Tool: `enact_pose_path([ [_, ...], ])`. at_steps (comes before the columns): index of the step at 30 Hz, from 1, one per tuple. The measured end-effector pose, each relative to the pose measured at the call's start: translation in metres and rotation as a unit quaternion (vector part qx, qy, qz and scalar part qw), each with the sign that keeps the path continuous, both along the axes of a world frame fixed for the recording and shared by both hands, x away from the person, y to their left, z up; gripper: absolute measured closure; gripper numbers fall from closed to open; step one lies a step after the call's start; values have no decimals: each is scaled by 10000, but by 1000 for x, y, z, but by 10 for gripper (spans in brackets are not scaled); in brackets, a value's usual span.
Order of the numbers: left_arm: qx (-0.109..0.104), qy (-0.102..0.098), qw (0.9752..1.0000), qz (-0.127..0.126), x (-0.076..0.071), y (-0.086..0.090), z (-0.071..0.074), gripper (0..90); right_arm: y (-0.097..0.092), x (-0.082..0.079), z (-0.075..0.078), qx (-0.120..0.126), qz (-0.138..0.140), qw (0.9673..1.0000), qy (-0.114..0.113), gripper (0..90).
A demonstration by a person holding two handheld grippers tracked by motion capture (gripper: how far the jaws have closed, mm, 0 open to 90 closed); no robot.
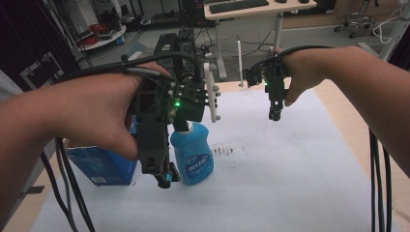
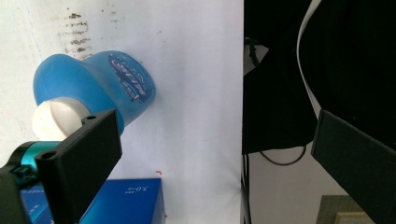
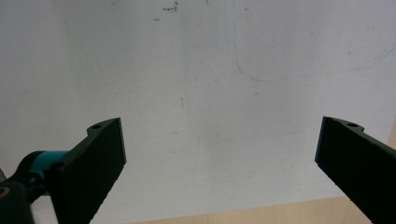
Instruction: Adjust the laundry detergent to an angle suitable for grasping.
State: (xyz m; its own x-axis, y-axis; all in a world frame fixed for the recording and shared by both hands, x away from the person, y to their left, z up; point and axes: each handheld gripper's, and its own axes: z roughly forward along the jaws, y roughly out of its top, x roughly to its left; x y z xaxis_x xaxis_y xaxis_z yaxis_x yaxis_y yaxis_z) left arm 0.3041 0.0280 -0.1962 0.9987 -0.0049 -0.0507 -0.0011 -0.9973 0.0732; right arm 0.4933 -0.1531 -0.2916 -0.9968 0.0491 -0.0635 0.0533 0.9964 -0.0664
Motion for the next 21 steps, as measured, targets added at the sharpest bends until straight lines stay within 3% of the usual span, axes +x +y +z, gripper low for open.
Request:
enact_pose_path([
  [5,-18,-32,10000,-11,-2,0,2,17,0,-1,2,-25,11,10000,-20,8],
  [9,-48,52,10000,-13,-5,2,1,17,2,-2,2,-7,14,10000,-17,9],
  [14,-121,53,9999,80,-1,7,1,17,3,-4,2,3,71,10000,-67,8],
  [21,-76,121,9999,12,3,5,0,17,2,-1,2,10,104,9999,-103,8],
])
